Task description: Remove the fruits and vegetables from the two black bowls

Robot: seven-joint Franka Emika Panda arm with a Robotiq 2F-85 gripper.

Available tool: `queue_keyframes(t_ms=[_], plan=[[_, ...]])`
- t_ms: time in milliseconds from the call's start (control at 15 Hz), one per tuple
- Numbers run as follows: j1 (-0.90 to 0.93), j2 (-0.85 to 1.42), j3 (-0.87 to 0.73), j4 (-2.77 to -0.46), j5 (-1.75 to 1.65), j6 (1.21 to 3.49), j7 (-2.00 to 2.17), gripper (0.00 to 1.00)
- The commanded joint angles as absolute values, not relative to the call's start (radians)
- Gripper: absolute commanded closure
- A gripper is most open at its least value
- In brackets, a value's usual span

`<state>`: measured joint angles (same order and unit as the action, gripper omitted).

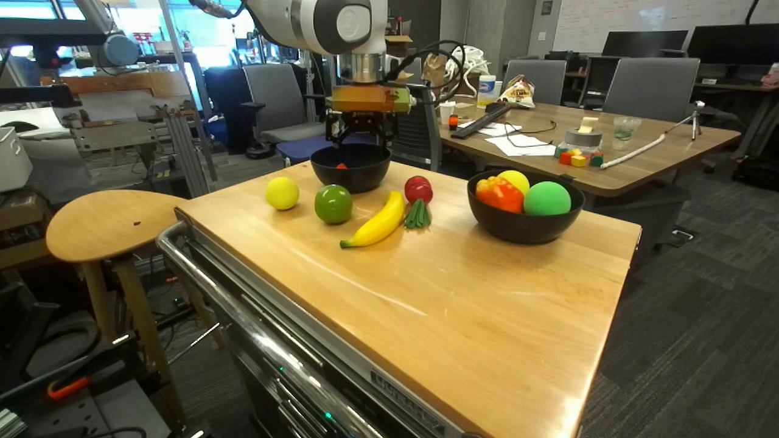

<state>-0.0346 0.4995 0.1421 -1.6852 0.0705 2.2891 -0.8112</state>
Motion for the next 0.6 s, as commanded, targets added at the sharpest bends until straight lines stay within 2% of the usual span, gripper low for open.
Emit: queue_keyframes(t_ms=[0,533], plan=[[-0.029,0.492,0.158,-1.691,0.072,2.28,-0.802,0.0],[0.033,0.474,0.131,-1.728,-0.06,2.22,-0.727,0.01]])
